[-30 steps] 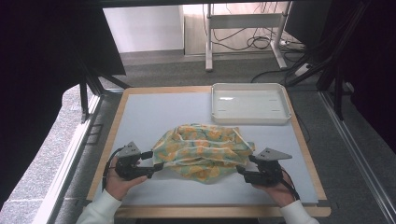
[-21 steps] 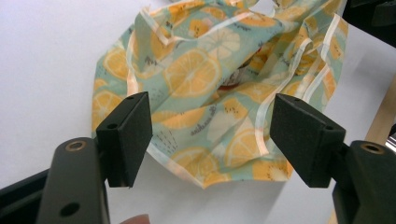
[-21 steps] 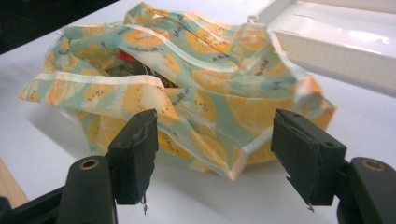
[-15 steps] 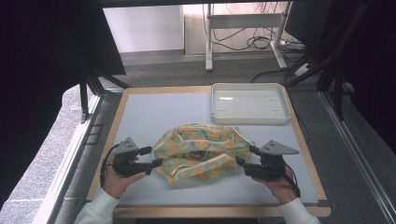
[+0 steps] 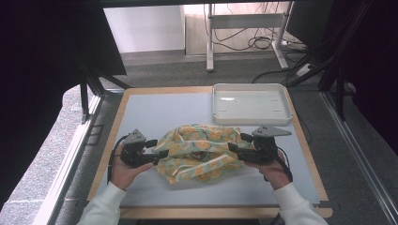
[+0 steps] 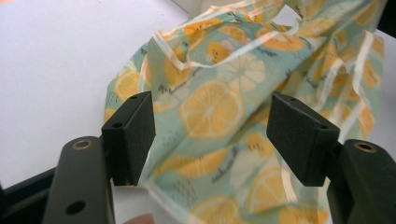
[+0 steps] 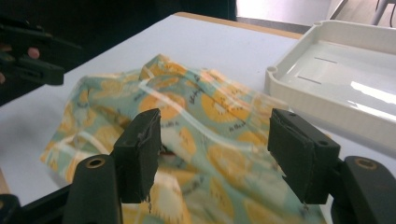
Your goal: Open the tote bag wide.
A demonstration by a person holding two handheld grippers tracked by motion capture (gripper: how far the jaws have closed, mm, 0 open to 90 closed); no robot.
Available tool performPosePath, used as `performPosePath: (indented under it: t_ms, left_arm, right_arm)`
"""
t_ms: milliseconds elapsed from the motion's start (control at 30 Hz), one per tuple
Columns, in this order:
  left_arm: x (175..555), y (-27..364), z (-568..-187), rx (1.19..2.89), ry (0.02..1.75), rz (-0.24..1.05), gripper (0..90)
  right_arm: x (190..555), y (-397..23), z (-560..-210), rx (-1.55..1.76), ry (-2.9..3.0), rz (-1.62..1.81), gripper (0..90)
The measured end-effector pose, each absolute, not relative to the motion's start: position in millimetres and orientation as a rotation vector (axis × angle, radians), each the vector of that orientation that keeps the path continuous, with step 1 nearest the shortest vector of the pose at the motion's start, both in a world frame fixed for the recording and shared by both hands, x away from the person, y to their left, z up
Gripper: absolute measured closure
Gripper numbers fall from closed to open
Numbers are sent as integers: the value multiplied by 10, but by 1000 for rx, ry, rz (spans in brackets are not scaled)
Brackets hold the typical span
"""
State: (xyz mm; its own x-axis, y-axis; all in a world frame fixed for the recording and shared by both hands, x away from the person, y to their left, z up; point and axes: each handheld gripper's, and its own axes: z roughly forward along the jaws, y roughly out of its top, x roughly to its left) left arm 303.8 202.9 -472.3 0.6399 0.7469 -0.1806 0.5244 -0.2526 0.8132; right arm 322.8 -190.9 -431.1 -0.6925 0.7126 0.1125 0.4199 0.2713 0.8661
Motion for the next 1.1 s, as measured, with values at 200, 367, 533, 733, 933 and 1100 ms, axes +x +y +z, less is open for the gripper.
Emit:
performPosePath:
  t_ms: [200, 367, 533, 733, 933, 1100]
  left_arm:
    - [3180, 1888, -4689, 1927, 1003, 304, 345]
    - [3207, 1838, -4740, 1946, 1008, 303, 343]
    - [3161, 1866, -4797, 1969, 1011, 297, 341]
    - [3149, 1865, -4833, 1986, 1006, 282, 336]
    - [3127, 1839, -4834, 1994, 995, 284, 345]
    - [3124, 1798, -4856, 2016, 993, 318, 336]
  right_arm:
    - [3356, -1812, -4300, 1049, 2246, 1398, 361]
    - [3409, -1781, -4315, 1054, 2245, 1397, 361]
    - [3384, -1818, -4367, 1058, 2261, 1380, 359]
    - [3368, -1839, -4389, 1064, 2264, 1375, 356]
    - [3378, -1836, -4445, 1070, 2281, 1360, 355]
    - [3383, -1832, -4496, 1085, 2294, 1344, 351]
